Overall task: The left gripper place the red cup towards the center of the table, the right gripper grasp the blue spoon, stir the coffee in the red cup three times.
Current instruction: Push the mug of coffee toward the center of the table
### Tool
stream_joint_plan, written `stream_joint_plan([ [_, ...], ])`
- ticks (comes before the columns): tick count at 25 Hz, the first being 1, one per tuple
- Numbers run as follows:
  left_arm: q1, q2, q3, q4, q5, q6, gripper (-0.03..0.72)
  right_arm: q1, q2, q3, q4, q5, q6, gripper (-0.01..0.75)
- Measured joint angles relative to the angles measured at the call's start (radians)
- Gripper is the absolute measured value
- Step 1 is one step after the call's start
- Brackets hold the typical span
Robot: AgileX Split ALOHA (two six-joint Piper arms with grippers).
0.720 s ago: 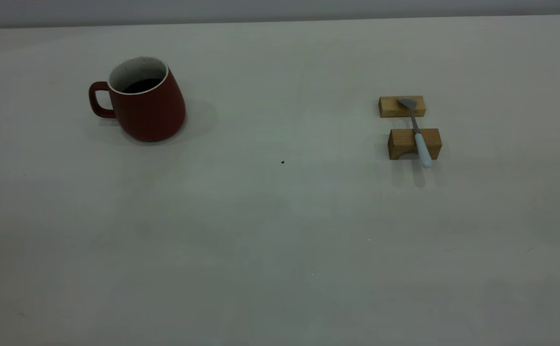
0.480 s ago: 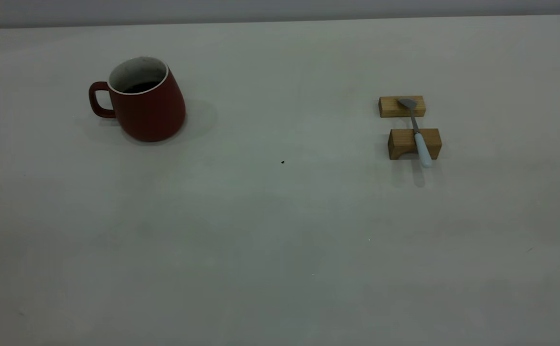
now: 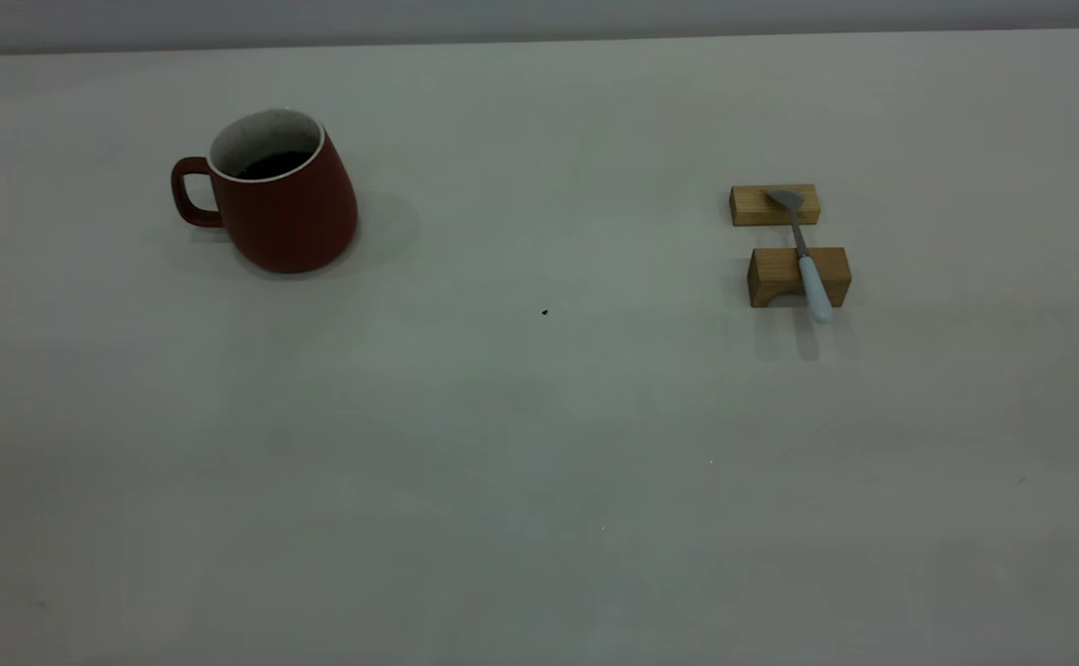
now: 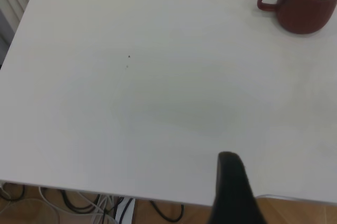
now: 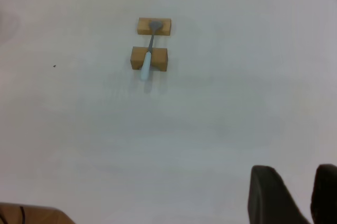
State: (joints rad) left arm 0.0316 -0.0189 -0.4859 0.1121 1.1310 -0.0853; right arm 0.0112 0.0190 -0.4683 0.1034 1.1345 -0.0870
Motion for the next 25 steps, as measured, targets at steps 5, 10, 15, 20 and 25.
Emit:
stream_joint_plan([
  [5,0.0,0.0,0.0,0.0,0.0,0.0,0.558,0.0,0.0,0.0,0.0,0.0,0.0,0.237],
  [10,0.0,0.0,0.0,-0.004,0.0,-0.001,0.558,0.0,0.0,0.0,0.0,0.0,0.0,0.237],
  [15,0.0,0.004,-0.006,-0.003,0.011,-0.001,0.558,0.0,0.0,0.0,0.0,0.0,0.0,0.237],
  [20,0.0,0.153,-0.046,-0.004,0.031,-0.001,0.558,0.0,0.0,0.0,0.0,0.0,0.0,0.237],
  [25,0.0,0.417,-0.073,-0.045,-0.035,-0.005,0.558,0.0,0.0,0.0,0.0,0.0,0.0,0.237],
])
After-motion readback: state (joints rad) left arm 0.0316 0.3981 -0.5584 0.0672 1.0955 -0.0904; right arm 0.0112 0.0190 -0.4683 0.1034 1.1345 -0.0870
